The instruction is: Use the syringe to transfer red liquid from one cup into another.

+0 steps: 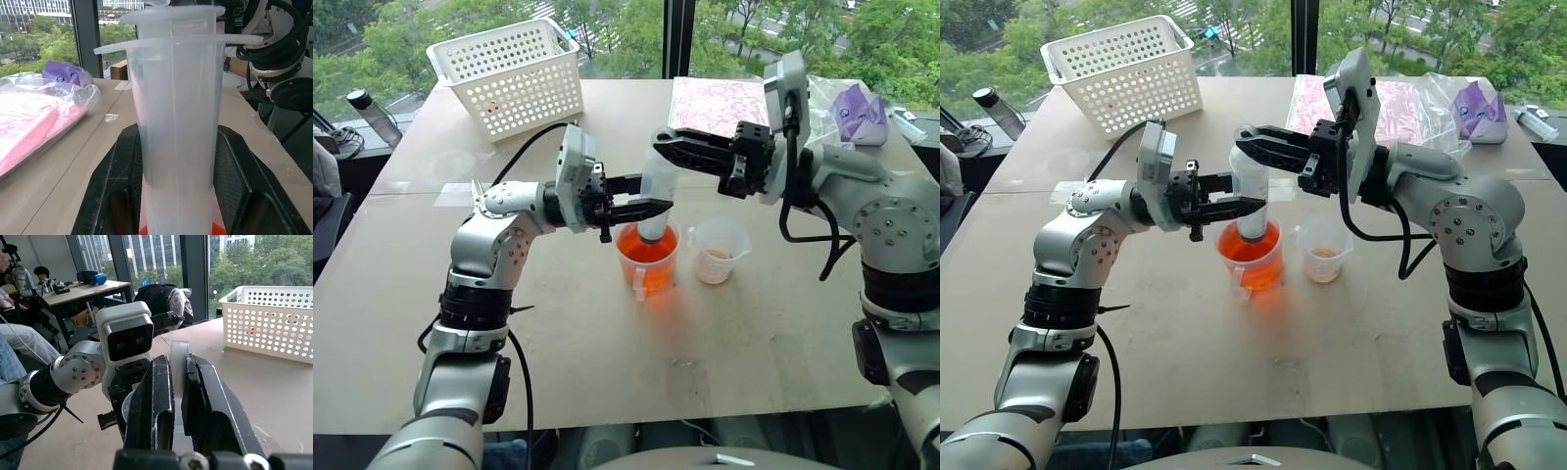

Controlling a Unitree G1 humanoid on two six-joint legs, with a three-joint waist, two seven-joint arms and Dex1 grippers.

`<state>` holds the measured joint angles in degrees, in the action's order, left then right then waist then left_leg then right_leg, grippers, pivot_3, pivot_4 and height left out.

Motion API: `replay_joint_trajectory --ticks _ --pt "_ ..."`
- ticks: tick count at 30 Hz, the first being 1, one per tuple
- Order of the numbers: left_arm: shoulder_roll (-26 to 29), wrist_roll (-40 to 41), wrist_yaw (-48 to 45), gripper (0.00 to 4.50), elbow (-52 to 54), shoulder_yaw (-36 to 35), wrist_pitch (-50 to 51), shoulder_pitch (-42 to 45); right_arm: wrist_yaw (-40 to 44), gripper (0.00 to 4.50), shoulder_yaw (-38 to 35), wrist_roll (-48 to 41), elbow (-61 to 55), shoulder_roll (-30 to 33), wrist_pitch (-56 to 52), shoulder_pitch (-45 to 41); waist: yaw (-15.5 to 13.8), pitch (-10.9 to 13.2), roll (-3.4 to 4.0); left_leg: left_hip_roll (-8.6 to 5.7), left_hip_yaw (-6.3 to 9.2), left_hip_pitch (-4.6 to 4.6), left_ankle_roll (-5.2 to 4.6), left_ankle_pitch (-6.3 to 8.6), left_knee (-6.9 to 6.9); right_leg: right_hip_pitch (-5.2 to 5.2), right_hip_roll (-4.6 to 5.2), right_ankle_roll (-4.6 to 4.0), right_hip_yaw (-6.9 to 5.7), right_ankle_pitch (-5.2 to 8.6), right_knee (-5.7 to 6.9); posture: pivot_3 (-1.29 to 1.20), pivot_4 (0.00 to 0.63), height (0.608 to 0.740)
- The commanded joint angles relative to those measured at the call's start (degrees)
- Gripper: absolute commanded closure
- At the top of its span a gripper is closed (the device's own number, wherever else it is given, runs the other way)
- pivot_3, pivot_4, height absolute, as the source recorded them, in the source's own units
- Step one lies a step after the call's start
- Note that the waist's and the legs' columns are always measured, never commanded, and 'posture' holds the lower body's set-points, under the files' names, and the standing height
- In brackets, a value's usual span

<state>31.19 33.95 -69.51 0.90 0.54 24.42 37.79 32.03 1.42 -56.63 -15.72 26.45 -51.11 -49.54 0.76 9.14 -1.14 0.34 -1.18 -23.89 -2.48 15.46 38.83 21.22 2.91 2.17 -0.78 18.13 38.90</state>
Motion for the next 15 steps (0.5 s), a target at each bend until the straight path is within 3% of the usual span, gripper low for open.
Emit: replay_joint_trajectory --ticks 1,15 --pt "0.38 -0.55 -2.25 3.12 2.08 1.61 -1.21 -1.46 -2.42 4.47 -5.63 -0.88 -0.15 -0.61 1.59 -3.75 0.02 0.00 0.00 0.00 0.00 0.00 0.00 0.00 0.00 0.01 0.00 0.00 0.00 0.00 0.01 0.00 0.150 0.740" --pt "0.19 -0.46 -2.08 3.12 1.79 1.37 -0.95 -1.53 -7.13 4.47 -9.02 -5.52 1.66 -2.81 0.68 -4.86 0.04 0.00 0.00 0.00 -0.01 0.00 0.00 0.00 0.00 0.01 0.00 0.00 0.00 0.00 0.01 0.00 0.150 0.740"
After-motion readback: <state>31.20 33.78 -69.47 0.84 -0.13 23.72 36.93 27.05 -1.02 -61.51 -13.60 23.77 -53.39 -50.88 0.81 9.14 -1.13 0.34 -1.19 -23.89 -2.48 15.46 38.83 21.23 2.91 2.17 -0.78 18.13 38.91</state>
